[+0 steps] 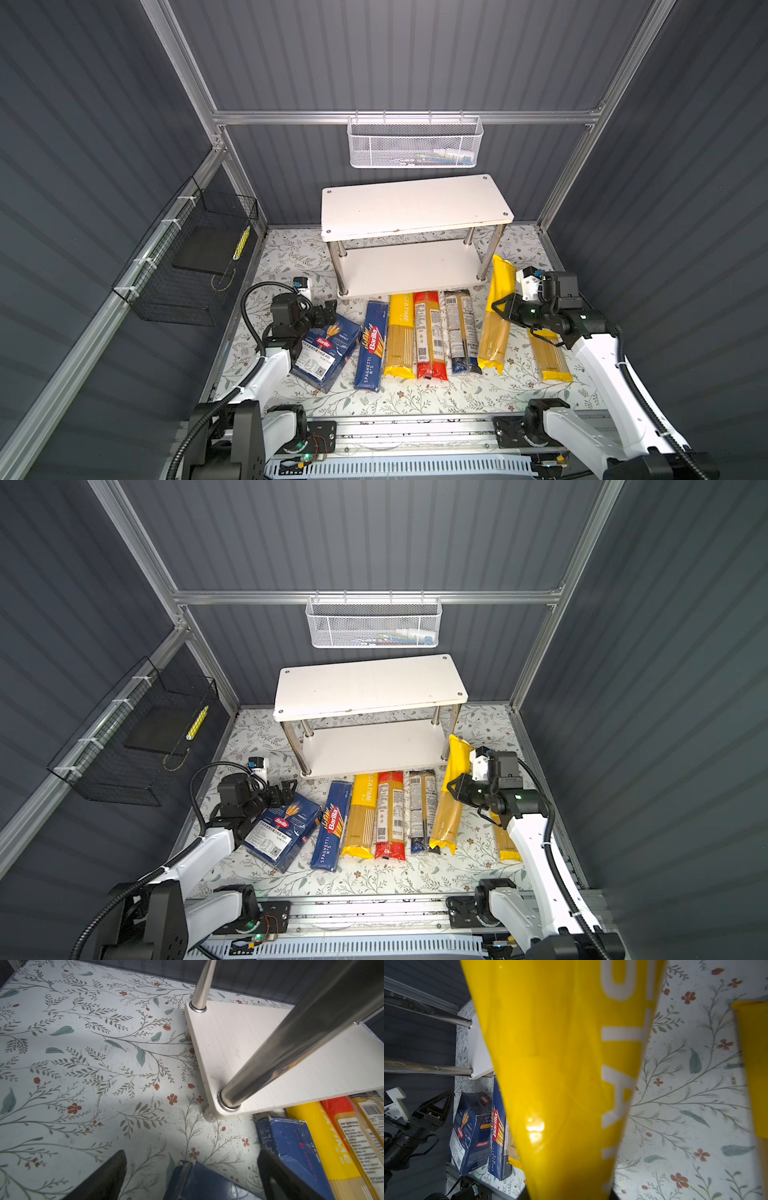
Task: Place and organize the pasta boxes and bags onto the shelf
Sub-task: 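Lift the yellow bag upright with the right gripper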
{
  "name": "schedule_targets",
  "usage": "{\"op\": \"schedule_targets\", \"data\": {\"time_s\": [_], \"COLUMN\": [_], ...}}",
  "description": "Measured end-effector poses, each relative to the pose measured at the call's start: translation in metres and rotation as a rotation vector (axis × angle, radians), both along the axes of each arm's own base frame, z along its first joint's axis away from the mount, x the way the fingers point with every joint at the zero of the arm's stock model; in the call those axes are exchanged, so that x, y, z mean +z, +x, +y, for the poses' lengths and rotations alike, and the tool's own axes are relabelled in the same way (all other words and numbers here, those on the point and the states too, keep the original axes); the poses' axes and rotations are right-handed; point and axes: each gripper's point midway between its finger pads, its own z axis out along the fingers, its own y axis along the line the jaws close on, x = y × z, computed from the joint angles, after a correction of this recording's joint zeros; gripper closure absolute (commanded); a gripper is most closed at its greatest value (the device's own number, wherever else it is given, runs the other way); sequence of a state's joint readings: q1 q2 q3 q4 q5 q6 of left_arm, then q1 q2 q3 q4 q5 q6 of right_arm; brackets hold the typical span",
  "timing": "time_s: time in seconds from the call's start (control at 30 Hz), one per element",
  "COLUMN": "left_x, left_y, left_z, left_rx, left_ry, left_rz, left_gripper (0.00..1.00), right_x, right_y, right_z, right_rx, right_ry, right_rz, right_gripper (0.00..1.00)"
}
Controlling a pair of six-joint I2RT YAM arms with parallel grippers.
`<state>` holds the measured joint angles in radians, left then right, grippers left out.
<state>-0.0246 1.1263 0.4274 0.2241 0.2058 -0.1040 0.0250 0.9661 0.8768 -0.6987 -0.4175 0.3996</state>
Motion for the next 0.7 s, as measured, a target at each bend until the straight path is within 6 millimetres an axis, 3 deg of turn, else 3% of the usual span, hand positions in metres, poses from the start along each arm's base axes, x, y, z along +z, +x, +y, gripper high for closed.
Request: {"op": "schedule_targets", "data": {"time_s": [0.7], "left_x": [0.0], "left_y": [0.001], "left_z": [0.002], "left_rx": [0.005], "left_ry": [0.018], "left_rz": [-0.004], "left_gripper": [0.01], "right_x": [0.085], "right_y": [0.018], "right_z": [-0.027], "right_rx": [-0.056], "right_ry": [-0.02], "right_rz": [-0.129], "right_gripper": [1.0]}}
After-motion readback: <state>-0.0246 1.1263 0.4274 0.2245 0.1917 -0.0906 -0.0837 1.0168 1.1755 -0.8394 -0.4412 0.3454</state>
